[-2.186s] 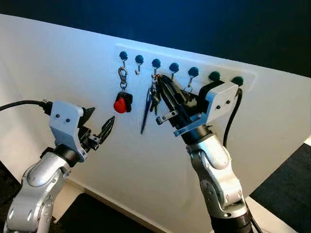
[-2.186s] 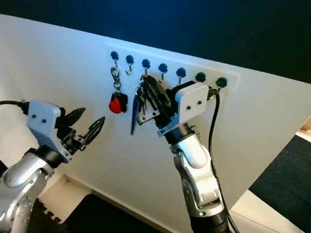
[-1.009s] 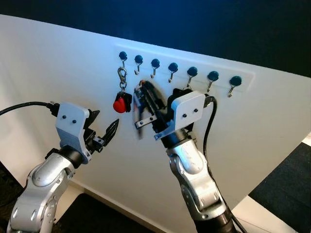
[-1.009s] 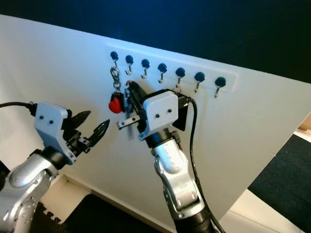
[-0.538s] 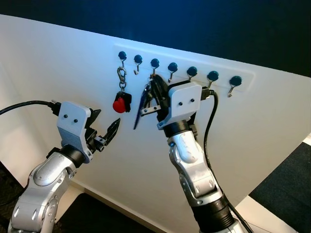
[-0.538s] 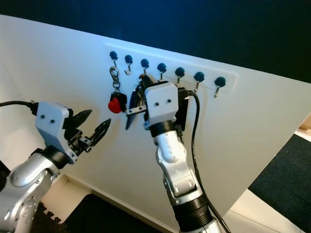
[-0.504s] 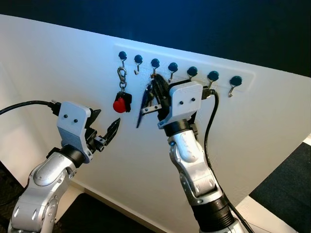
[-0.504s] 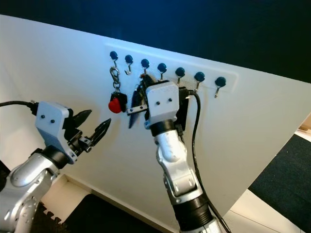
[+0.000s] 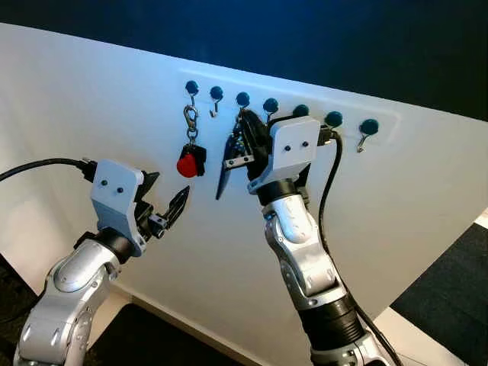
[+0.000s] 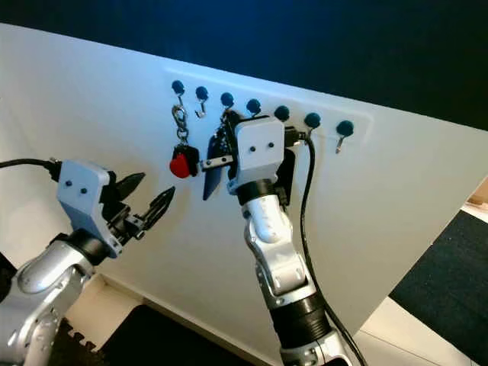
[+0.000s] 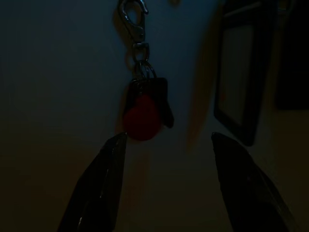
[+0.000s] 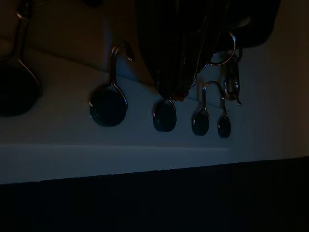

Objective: Hang keys on a hook

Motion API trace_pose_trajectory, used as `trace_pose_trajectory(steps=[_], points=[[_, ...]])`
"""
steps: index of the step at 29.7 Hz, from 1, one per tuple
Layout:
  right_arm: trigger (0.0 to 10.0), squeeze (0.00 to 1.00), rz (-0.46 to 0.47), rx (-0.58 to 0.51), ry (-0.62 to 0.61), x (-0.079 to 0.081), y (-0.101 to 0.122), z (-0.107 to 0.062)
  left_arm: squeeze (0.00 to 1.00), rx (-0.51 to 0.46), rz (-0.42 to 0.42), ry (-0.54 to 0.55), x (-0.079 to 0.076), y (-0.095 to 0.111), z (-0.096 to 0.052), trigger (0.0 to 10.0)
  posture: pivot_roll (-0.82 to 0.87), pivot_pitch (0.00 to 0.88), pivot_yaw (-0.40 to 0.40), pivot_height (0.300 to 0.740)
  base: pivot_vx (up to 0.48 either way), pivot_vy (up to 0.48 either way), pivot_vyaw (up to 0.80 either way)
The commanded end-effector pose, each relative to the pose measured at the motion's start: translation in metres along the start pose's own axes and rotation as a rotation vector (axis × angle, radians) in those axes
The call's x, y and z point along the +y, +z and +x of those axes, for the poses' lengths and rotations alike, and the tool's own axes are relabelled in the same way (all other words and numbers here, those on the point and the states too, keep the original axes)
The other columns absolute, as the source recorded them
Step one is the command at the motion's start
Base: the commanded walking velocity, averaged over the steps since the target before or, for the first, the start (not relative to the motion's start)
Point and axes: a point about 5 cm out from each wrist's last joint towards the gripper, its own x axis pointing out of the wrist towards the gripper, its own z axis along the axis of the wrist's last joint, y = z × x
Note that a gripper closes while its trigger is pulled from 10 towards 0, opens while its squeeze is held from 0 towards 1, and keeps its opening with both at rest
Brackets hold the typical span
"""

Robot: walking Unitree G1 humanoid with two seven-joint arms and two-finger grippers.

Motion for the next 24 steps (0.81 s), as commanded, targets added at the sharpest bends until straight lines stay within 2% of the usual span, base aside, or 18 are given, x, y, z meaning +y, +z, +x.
trace_pose_trajectory(steps=[1,6,10,17,24], points=[[10.0,0.00,0.087,-0.028,0.033,0.018,0.010,0.010,0.00,-0.001,-0.026,-0.016,-0.005,-0.001,0.001,10.0,0.14,0.147,-0.025,0.740,0.000,0.000,0.00],[10.0,0.00,0.108,-0.033,0.063,0.020,0.014,0.010,0.00,0.000,-0.025,-0.012,-0.004,-0.002,0.000,10.0,0.14,0.147,-0.026,0.740,0.000,0.000,0.00],[10.0,0.00,0.104,0.004,0.066,0.020,0.006,0.009,0.00,0.001,-0.026,-0.013,-0.005,-0.002,0.000,10.0,0.13,0.146,-0.025,0.740,0.000,0.000,0.00],[10.0,0.00,0.042,0.061,-0.016,0.006,-0.004,0.008,0.00,0.002,-0.025,-0.018,-0.006,-0.003,0.000,10.0,0.13,0.147,-0.024,0.740,0.000,0.000,0.00],[10.0,0.00,0.025,0.088,-0.055,-0.001,-0.009,0.008,0.00,0.001,-0.025,-0.020,-0.007,-0.002,0.001,10.0,0.14,0.144,-0.024,0.740,0.000,0.000,0.00]])
